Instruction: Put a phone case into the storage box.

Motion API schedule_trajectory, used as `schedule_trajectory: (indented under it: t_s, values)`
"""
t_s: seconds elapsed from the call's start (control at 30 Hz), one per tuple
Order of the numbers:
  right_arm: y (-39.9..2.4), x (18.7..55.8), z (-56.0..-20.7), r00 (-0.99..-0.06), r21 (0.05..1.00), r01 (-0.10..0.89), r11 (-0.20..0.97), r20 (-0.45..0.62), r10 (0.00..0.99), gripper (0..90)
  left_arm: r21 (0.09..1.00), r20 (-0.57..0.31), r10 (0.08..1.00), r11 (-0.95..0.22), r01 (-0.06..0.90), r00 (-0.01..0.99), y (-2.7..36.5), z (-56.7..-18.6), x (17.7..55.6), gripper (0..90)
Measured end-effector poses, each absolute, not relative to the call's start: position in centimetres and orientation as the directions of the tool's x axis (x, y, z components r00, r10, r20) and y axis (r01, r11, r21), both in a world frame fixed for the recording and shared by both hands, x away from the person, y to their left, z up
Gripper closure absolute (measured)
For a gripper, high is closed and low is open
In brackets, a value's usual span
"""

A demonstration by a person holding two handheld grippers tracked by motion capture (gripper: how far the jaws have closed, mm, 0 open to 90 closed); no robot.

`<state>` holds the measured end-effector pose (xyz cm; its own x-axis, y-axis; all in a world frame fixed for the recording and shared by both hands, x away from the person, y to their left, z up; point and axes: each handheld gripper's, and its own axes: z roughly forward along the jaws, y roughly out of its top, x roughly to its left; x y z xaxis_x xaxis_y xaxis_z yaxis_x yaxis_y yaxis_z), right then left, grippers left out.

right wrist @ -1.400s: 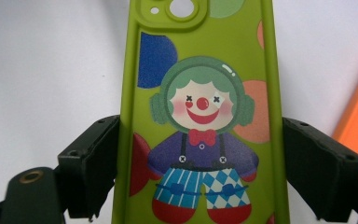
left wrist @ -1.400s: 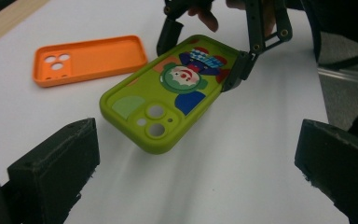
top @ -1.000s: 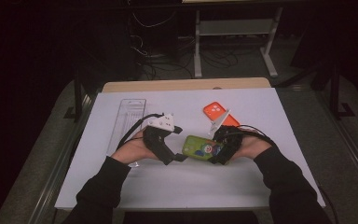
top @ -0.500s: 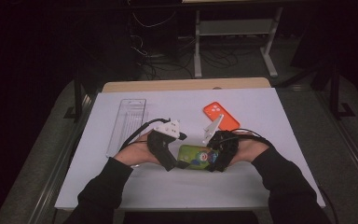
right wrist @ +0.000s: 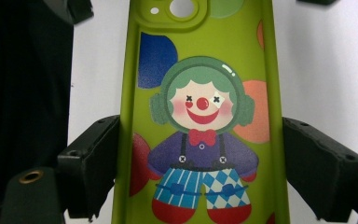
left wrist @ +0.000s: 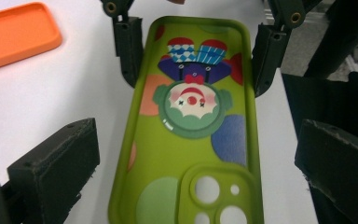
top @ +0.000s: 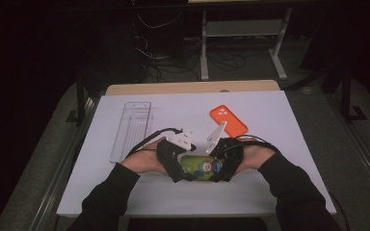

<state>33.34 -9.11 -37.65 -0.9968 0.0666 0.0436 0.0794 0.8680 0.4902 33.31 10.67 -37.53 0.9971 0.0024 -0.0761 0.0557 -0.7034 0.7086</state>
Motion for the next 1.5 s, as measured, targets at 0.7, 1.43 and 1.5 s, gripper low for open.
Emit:
schedule_trajectory:
  t_s: [0.7,1.43,1.5]
  values:
    - [-8.6,32.7,-37.0,-0.999,0.506,0.034,0.862,0.015,0.031,15.1,0.644,-0.09,-0.008,-0.763,0.051,0.996,9.6,-39.2,32.9,2.9]
    - [-8.6,32.7,-37.0,-0.999,0.51,0.033,0.859,0.011,0.031,14.7,0.631,-0.073,-0.028,-0.775,0.024,0.997,9.5,-39.4,33.1,15.1]
    - [-8.6,32.7,-37.0,-1.0,0.511,0.029,0.859,0.007,0.029,14.7,0.641,-0.084,-0.022,-0.767,0.037,0.996,9.5,-39.5,33.0,15.2]
